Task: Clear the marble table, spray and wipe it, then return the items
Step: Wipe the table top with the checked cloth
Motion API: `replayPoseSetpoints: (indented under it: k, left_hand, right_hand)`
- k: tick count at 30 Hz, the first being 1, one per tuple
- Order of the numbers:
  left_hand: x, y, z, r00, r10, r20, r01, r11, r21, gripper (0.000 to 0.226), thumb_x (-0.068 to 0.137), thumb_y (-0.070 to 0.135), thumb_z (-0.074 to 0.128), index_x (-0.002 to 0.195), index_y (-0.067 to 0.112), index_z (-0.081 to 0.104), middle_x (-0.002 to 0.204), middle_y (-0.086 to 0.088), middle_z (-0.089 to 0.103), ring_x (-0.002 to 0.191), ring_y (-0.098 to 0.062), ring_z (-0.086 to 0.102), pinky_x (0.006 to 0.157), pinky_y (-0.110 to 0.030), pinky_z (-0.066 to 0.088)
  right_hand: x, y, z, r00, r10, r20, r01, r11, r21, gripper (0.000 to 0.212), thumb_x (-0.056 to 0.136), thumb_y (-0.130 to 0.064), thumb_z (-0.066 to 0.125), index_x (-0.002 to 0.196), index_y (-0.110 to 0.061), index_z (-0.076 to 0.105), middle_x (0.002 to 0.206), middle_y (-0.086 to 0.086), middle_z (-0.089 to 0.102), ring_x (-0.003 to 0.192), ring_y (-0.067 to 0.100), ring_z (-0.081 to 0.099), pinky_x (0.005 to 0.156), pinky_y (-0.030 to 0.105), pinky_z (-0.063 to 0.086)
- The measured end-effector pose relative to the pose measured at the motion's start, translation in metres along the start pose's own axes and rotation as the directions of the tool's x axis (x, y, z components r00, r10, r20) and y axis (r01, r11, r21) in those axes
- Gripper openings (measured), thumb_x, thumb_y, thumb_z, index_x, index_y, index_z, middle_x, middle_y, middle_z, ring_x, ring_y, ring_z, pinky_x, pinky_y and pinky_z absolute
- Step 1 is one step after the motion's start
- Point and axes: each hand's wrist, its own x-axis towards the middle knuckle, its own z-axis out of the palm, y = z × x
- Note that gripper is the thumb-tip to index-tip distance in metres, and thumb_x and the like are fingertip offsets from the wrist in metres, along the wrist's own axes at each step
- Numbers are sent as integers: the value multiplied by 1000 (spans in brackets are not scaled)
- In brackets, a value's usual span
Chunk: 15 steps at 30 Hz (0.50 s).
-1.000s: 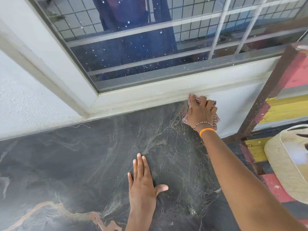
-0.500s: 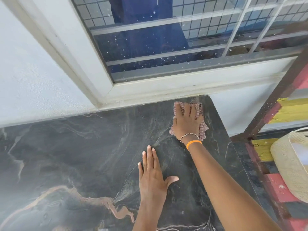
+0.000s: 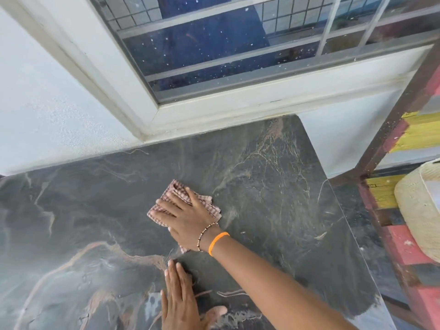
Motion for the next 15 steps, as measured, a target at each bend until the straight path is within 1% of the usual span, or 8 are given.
replayPoseSetpoints:
  k: [1,3,4,5,6,10,12,15]
  left_hand:
    - [-1,1,-1,999,-14,43,16,999,-46,116,61,86,19,140,16,-27,155,-2,-20,136,3,-26,109,-12,-11]
    - [-3,2,8,997,-73,39,71,997,42,135,44,95,1,140,0,-9,149,5,-35,144,-20,3,114,-30,21]
    - [-2,6,9,988,-117,95,109,990,86,145,29,97,-7,136,0,-14,147,0,-36,144,-30,1,115,-37,21]
    - [-1,10,4,967,-183,176,164,979,116,148,16,95,-15,130,3,-27,146,-8,-36,144,-33,-7,117,-37,15]
    - [-2,11,1,956,-227,186,204,970,135,146,9,92,-21,125,6,-36,146,-13,-36,143,-32,-15,118,-35,8]
    - [-3,3,9,955,-197,220,162,973,164,144,8,92,-22,123,8,-38,140,-11,-40,140,-29,-23,118,-33,2]
    - [-3,1,12,960,-178,218,146,977,155,144,10,93,-21,124,6,-37,143,-13,-37,139,-28,-25,118,-34,2]
    - [-4,-2,15,965,-164,206,134,979,151,141,13,91,-23,122,4,-40,141,-12,-40,141,-30,-22,118,-36,2]
  right_hand:
    - [-12,11,-3,999,42,-17,-42,999,10,58,88,-25,44,143,-31,26,155,-3,21,144,23,13,114,56,-3]
    - [-37,40,-13,984,167,-62,-167,986,-3,57,90,-27,41,143,-33,23,156,-6,20,144,21,13,113,57,-3]
    - [-51,57,-18,966,245,-85,-247,969,-19,57,90,-28,39,144,-34,21,156,-7,19,144,21,13,113,58,-2]
    - [-64,75,-23,938,331,-105,-335,942,-32,57,91,-30,38,144,-35,20,156,-9,17,145,21,13,113,58,-1]
    - [-78,94,-29,900,418,-123,-425,904,-40,56,92,-31,36,145,-36,18,157,-10,15,145,20,12,113,58,-1]
    - [-132,149,-44,693,700,-172,-713,701,-18,55,94,-30,35,146,-36,16,157,-9,14,146,20,10,113,59,4]
    - [-154,155,-46,589,781,-210,-797,604,10,55,93,-28,37,145,-33,20,157,-6,18,145,21,13,113,59,7]
    - [-172,140,-40,482,845,-230,-862,504,47,55,93,-27,37,146,-29,20,157,-4,18,144,22,14,113,58,6]
